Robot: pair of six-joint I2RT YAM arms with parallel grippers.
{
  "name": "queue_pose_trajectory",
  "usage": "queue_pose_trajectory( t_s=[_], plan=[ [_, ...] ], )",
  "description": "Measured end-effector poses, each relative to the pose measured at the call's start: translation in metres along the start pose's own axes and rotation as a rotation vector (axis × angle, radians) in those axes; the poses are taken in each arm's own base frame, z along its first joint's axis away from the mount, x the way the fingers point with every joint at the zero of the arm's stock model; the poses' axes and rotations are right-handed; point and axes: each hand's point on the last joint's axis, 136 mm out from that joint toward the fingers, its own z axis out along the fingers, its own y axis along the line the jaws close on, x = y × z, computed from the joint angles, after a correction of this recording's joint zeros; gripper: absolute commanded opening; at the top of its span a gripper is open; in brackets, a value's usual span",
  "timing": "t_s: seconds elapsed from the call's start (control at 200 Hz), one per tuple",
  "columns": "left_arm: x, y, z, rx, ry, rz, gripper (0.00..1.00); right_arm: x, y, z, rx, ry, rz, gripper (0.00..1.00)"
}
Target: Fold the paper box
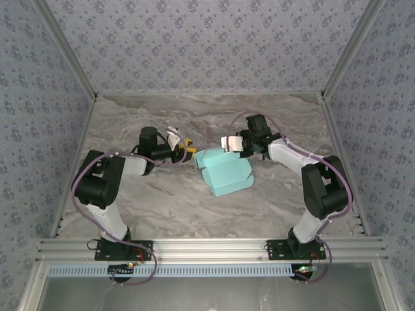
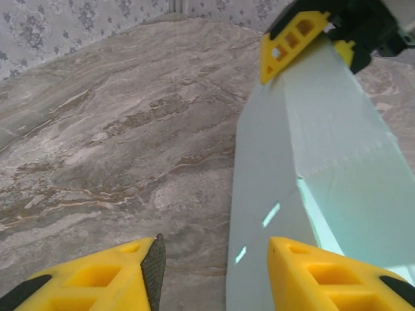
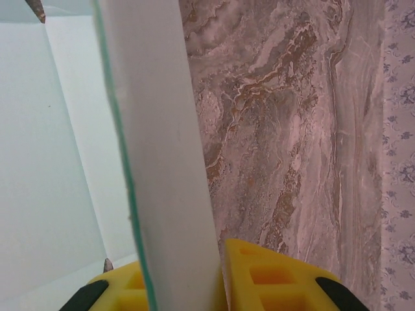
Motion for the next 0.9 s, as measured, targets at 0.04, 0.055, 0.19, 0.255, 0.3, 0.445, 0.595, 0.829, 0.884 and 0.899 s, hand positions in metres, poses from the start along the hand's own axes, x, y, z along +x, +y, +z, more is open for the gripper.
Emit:
queue_pose_trajectory(
  t_s=[0.04, 0.055, 0.19, 0.255, 0.3, 0.445, 0.595, 0.829, 0.884, 0.899],
  plan=[
    [0.001, -0.005, -0.002, 0.006, 0.007, 0.000, 0.47, 0.000, 0.001, 0.000, -0.003, -0.002, 0.000, 0.20],
    [0.000, -0.006, -0.003, 0.006, 0.009, -0.001, 0.47, -0.001, 0.001, 0.000, -0.004, -0.002, 0.000, 0.20],
    [0.005, -0.020, -0.011, 0.013, 0.030, -0.004, 0.47, -0.004, 0.006, -0.001, -0.034, -0.016, 0.006, 0.20],
    [0.011, -0.031, -0.019, 0.012, 0.035, -0.009, 0.47, -0.007, 0.009, -0.004, -0.065, -0.014, 0.010, 0.20],
    [0.018, -0.039, -0.024, 0.008, 0.044, -0.014, 0.47, -0.010, 0.012, -0.006, -0.084, -0.013, 0.010, 0.20],
    [0.048, -0.072, -0.039, 0.019, 0.079, -0.034, 0.48, -0.026, 0.031, -0.025, -0.138, -0.013, 0.019, 0.18],
    [0.058, -0.093, -0.043, 0.024, 0.093, -0.004, 0.49, -0.034, 0.047, -0.052, -0.197, -0.015, 0.073, 0.18],
    [0.047, -0.094, -0.045, 0.002, 0.065, 0.082, 0.48, -0.023, 0.075, -0.058, -0.250, 0.030, 0.103, 0.19],
    [0.050, -0.094, -0.044, 0.001, 0.070, 0.083, 0.48, -0.015, 0.086, -0.053, -0.259, 0.054, 0.104, 0.21],
    [0.051, -0.094, -0.044, 0.001, 0.072, 0.083, 0.48, -0.014, 0.088, -0.052, -0.261, 0.057, 0.102, 0.21]
  ],
)
